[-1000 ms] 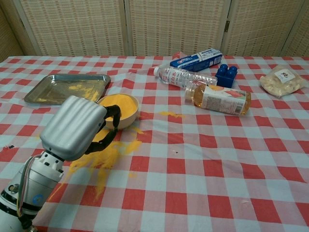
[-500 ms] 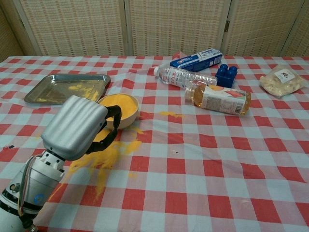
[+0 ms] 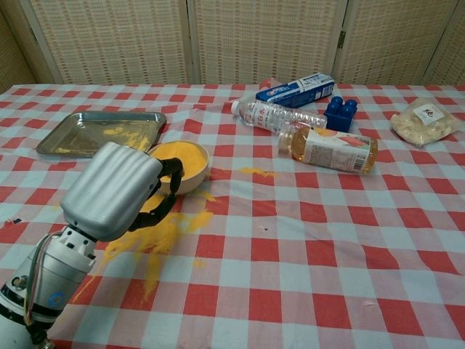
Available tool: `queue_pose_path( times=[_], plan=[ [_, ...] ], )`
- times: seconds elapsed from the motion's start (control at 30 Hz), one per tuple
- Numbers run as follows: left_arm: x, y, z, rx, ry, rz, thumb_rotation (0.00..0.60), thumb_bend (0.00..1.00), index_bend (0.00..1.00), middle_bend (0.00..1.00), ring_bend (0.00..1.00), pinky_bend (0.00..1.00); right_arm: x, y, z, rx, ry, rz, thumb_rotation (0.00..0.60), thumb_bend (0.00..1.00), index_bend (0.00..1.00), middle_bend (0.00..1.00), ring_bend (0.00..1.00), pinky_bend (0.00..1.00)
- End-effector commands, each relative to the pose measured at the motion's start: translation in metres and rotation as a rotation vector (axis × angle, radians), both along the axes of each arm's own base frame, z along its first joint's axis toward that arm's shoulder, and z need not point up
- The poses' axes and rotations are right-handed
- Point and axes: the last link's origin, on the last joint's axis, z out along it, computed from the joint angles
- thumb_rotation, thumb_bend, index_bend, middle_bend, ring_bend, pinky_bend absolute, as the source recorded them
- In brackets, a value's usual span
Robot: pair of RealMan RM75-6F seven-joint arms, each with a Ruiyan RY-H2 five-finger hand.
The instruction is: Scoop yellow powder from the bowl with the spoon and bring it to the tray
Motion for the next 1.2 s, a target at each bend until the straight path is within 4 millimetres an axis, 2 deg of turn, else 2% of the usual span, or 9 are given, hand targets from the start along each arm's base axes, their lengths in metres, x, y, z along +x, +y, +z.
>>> queue_pose_path(
  times=[0.03, 0.3, 0.47, 0.83, 1.2],
  plan=[
    [0.001, 0.0, 0.001, 0.004, -0.003, -0.006, 0.6, 0.54, 0.63, 1.0, 1.0, 1.0, 0.0, 0.0, 0.0, 0.0, -0.001, 0.0, 0.6, 0.07, 0.0, 0.0, 0.0, 0.0],
    [0.003, 0.005, 0.011, 0.027, -0.042, -0.047, 0.6, 0.73, 0.74, 1.0, 1.0, 1.0, 0.0, 0.0, 0.0, 0.0, 0.001, -0.002, 0.6, 0.07, 0.0, 0.0, 0.0, 0.0],
    [0.004, 0.01, 0.02, 0.044, -0.069, -0.07, 0.6, 0.79, 0.8, 1.0, 1.0, 1.0, -0.001, -0.001, -0.001, 0.001, 0.005, -0.006, 0.6, 0.07, 0.0, 0.0, 0.0, 0.0],
    [0.016, 0.026, 0.045, -0.035, -0.228, -0.041, 0.6, 0.82, 0.82, 1.0, 1.0, 1.0, -0.003, -0.004, -0.002, -0.003, 0.013, -0.023, 0.6, 0.07, 0.0, 0.0, 0.0, 0.0],
    [0.055, 0.039, 0.104, -0.252, -0.364, 0.14, 0.6, 0.81, 0.83, 1.0, 1.0, 1.0, -0.006, -0.009, -0.002, -0.006, 0.013, -0.045, 0.6, 0.07, 0.0, 0.0, 0.0, 0.0]
  ],
)
